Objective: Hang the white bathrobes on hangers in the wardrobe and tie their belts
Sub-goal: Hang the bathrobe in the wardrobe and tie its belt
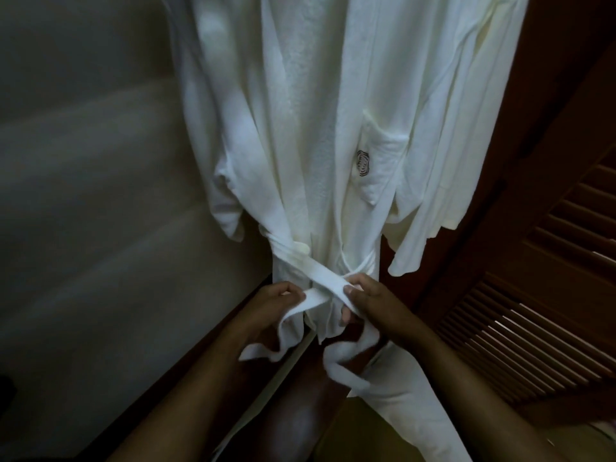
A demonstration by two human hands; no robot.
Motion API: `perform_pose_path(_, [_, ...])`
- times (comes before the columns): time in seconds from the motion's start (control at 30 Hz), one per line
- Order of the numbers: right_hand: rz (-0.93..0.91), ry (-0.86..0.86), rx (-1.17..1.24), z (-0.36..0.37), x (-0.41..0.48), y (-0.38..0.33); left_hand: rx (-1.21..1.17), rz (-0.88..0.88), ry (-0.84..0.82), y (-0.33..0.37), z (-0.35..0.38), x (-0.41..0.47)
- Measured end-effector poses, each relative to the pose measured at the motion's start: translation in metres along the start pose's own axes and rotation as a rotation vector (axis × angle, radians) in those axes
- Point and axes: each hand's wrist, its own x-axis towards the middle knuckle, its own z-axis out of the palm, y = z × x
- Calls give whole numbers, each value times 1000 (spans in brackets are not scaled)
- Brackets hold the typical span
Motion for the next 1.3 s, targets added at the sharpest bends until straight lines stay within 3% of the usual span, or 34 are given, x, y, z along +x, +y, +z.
perform_pose_path(0.17, [15, -65, 57, 1, 0, 14, -34, 46, 67, 2, -8, 2])
perform_pose_path(0.33, [11, 65, -285, 11, 15, 24, -196, 15, 79, 11, -10, 3])
perform_pose_path(0.5, [48, 113, -61, 26, 20, 22, -306, -4, -110, 28, 5, -5])
perform_pose_path(0.67, [94, 279, -410, 35, 25, 36, -264, 29, -95, 22, 7, 3])
perform_pose_path(0.8, [-54, 410, -467, 37, 28, 39, -377, 13, -118, 24, 15, 2])
perform_pose_path(0.87, [70, 409, -275, 41, 29, 41, -475, -25, -162, 25, 20, -1])
perform_pose_path(0.97, [404, 309, 297, 52, 32, 40, -562, -71, -208, 21, 22, -3])
perform_pose_path(1.07, [454, 276, 965, 53, 37, 27, -470, -94, -139, 22, 25, -10])
perform_pose_path(1.1, [440, 275, 1089, 50, 40, 23, -431, -89, -121, 22, 25, -12])
perform_pose_path(1.17, [398, 240, 1090, 44, 47, 17, -395, -78, -91, 19, 25, -12])
perform_pose_path(1.3, [379, 194, 852, 43, 60, 12, -353, -71, -52, 19, 28, -6])
